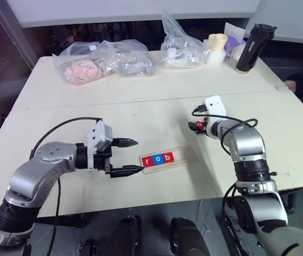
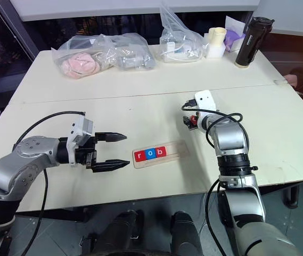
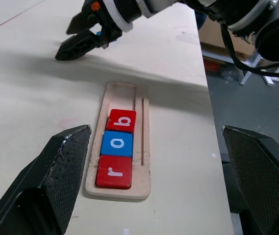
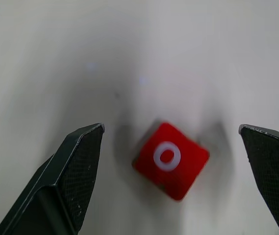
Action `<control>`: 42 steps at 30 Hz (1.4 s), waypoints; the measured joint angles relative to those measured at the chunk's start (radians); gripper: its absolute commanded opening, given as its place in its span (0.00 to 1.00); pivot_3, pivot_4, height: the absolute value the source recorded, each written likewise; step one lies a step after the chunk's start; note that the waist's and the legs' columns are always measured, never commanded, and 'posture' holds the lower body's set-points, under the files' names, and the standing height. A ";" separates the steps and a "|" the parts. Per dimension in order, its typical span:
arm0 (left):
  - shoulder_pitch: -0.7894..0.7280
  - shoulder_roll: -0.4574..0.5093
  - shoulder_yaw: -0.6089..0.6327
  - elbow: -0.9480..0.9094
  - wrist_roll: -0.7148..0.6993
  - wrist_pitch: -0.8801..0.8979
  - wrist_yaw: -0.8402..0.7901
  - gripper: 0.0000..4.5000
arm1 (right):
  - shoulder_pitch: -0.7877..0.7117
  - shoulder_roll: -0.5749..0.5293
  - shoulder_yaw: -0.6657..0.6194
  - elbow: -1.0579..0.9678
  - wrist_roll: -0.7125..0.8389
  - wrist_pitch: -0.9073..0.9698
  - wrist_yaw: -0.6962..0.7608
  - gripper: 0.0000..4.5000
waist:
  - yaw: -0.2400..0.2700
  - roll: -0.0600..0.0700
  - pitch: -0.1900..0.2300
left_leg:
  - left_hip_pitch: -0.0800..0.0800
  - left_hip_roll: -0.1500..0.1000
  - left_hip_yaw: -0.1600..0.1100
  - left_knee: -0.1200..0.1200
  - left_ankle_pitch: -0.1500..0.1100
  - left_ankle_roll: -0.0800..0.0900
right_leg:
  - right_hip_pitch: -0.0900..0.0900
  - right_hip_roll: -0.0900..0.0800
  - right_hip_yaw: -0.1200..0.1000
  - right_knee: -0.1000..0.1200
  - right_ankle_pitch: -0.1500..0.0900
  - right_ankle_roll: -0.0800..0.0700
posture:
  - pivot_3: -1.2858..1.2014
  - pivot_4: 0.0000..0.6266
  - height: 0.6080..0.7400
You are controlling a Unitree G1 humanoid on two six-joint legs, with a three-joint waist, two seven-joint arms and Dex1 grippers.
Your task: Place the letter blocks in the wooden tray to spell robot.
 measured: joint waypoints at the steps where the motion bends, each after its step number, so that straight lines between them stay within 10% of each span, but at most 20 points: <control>1: 0.000 -0.001 0.000 0.000 0.002 0.000 0.000 1.00 | 0.002 0.011 -0.002 -0.001 0.001 0.012 -0.018 0.99 | -0.002 0.000 0.000 | 0.000 0.000 0.000 0.000 0.000 0.000 | 0.000 0.000 0.000 0.000 0.000 0.000 | 0.52 0.24 0.88; 7: 0.000 -0.002 0.000 0.000 0.010 0.000 0.001 1.00 | 0.003 0.054 -0.026 -0.031 0.009 0.059 -0.094 0.99 | -0.003 0.000 0.000 | 0.000 0.000 0.000 0.000 0.000 0.000 | 0.000 0.001 0.000 0.000 0.000 0.000 | 0.52 0.24 0.88; 15: 0.001 -0.006 0.001 0.000 0.012 0.000 0.007 1.00 | 0.003 0.101 -0.048 -0.037 0.041 0.079 -0.148 0.26 | 0.000 0.000 0.000 | 0.002 0.000 0.000 0.000 0.000 0.000 | 0.003 0.001 0.000 0.000 0.000 0.000 | 0.52 0.24 0.88; 29: -0.008 -0.030 -0.017 0.016 0.022 -0.018 0.007 1.00 | 0.258 -0.013 -0.093 -0.609 0.130 0.537 -0.113 0.26 | -0.003 0.000 0.000 | 0.002 0.001 0.000 -0.002 0.000 0.001 | 0.002 0.000 0.000 0.000 -0.001 -0.001 | 0.52 0.24 0.88; 40: -0.025 -0.038 -0.037 0.044 0.036 -0.041 -0.021 1.00 | 0.420 -0.063 -0.104 -0.791 0.266 0.552 -0.115 0.26 | -0.001 0.000 0.000 | 0.002 0.001 0.000 -0.001 0.000 0.002 | 0.002 -0.001 0.000 -0.001 -0.002 -0.003 | 0.52 0.24 0.88; 42: -0.032 -0.045 -0.037 0.052 0.038 -0.043 -0.022 1.00 | 0.419 -0.065 -0.104 -0.790 0.278 0.552 -0.127 0.50 | 0.000 0.000 0.000 | 0.002 0.001 0.000 -0.001 0.000 0.002 | 0.002 -0.001 0.000 -0.002 -0.002 -0.003 | 0.52 0.24 0.88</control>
